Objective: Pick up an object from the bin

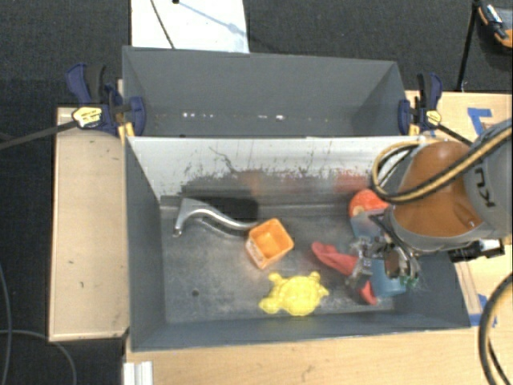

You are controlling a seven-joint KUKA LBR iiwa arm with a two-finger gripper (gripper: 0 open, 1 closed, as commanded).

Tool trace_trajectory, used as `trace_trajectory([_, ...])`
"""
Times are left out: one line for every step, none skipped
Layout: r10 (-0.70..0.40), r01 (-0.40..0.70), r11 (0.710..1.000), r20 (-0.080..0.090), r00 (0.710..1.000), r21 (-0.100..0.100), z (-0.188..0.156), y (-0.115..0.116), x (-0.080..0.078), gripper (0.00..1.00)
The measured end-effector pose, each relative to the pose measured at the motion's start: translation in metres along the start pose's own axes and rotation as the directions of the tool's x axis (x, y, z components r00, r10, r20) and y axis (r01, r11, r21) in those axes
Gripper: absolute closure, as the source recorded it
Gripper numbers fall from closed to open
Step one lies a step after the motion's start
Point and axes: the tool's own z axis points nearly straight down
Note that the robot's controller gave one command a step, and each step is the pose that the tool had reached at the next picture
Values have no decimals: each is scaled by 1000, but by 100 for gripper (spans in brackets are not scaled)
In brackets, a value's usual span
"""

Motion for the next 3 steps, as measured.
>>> trace_trajectory([0, 0, 1000, 7, 1000, 0, -16, 0, -2, 100])
trace_trajectory([-2, 2, 1000, 8, 1000, 0, -26, 0, -2, 100])
trace_trajectory([-3, 3, 1000, 2, 1000, 0, -39, 0, -1, 100])
